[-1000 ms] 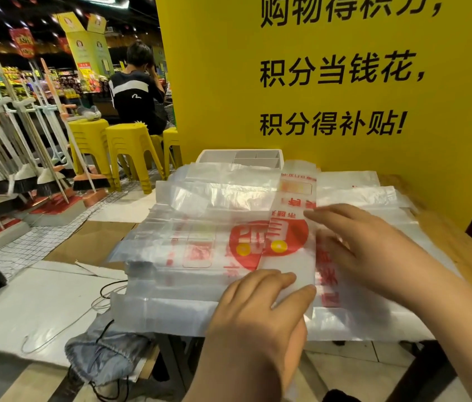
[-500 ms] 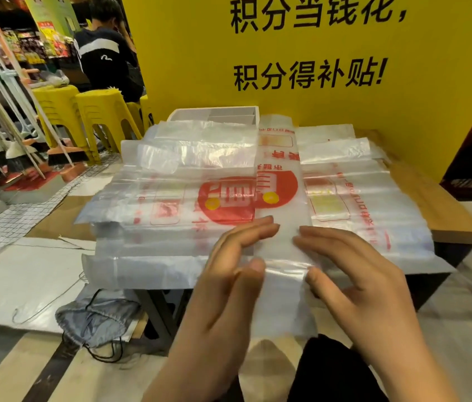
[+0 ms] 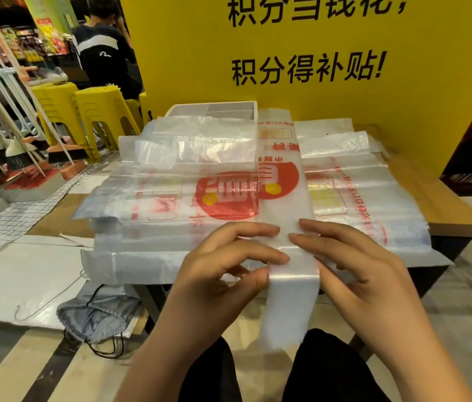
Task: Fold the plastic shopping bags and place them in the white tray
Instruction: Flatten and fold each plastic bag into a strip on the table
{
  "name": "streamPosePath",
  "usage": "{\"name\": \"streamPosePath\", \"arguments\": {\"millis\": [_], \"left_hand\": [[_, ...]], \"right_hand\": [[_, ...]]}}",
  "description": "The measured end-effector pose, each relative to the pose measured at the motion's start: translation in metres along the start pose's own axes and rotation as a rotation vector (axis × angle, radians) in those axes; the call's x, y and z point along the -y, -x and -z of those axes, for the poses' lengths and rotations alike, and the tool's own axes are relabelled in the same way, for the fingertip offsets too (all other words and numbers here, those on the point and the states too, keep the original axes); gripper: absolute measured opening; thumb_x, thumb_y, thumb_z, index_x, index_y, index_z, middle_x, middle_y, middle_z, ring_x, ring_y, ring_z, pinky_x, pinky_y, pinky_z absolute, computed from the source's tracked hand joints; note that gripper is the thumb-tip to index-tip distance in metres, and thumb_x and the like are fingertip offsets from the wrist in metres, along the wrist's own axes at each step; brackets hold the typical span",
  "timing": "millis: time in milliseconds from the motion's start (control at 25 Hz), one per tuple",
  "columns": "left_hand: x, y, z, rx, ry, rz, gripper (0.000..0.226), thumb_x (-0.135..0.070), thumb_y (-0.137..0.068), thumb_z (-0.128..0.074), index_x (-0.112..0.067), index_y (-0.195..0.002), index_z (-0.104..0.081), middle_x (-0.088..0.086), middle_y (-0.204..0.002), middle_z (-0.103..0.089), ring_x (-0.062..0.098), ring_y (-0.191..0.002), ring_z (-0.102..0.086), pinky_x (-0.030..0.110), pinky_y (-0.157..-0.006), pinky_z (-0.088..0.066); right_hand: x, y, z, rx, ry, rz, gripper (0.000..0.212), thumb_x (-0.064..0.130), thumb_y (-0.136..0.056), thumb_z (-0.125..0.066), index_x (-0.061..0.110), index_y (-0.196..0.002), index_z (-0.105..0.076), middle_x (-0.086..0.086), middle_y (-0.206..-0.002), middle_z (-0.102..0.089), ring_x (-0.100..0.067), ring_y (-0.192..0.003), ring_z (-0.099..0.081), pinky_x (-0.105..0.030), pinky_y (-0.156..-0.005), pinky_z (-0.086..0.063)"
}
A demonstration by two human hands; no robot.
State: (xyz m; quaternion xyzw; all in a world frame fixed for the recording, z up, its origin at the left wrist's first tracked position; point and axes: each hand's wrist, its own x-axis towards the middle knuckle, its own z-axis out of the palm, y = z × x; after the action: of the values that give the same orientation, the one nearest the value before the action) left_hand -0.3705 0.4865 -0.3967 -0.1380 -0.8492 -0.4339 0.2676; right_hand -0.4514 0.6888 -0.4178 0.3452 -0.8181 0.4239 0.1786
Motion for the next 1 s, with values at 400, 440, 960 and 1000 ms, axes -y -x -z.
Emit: {"name": "streamPosePath", "arguments": {"millis": [400,440,960,1000], "left_hand": [[-0.005,0.005,-0.022,-0.110,0.238,0.348,0.019,-0.016,-0.090,-0.066,-0.032,-0.090,-0.076,-0.008,-0.090,-0.071,0.008,-0.081,-0.067,0.024,-0.064,-0.049],[-0.006,0.003,-0.025,-0.129,0.293,0.400,0.020,-0.016,-0.088,-0.067,-0.034,-0.092,-0.075,-0.009,-0.088,-0.070,0.006,-0.074,-0.066,0.024,-0.061,-0.049],[-0.006,-0.015,-0.052,-0.386,0.302,0.486,0.029,-0.004,-0.087,-0.071,-0.032,-0.087,-0.071,-0.014,-0.107,-0.062,0.019,-0.071,-0.064,0.028,-0.059,-0.055],[-0.009,-0.015,-0.052,-0.384,0.311,0.500,0.027,-0.007,-0.088,-0.071,-0.034,-0.088,-0.074,-0.019,-0.110,-0.061,0.017,-0.069,-0.064,0.026,-0.059,-0.055]], "right_hand": [[0.018,0.013,-0.014,-0.094,-0.363,-0.192,0.007,0.024,-0.083,-0.079,0.028,-0.086,-0.075,0.016,-0.115,-0.067,0.000,-0.101,-0.066,-0.008,-0.077,-0.048],[0.018,0.012,-0.017,-0.122,-0.386,-0.231,0.009,0.019,-0.081,-0.078,0.027,-0.084,-0.074,0.016,-0.112,-0.068,-0.001,-0.098,-0.067,-0.010,-0.075,-0.049],[0.042,-0.003,-0.031,-0.377,-0.489,-0.521,0.066,0.033,-0.073,-0.080,0.054,-0.125,-0.045,0.032,-0.126,-0.052,0.001,-0.098,-0.065,-0.020,-0.070,-0.055],[0.043,-0.004,-0.031,-0.383,-0.493,-0.515,0.063,0.031,-0.077,-0.078,0.053,-0.125,-0.045,0.029,-0.129,-0.052,0.000,-0.099,-0.065,-0.024,-0.071,-0.057]]}}
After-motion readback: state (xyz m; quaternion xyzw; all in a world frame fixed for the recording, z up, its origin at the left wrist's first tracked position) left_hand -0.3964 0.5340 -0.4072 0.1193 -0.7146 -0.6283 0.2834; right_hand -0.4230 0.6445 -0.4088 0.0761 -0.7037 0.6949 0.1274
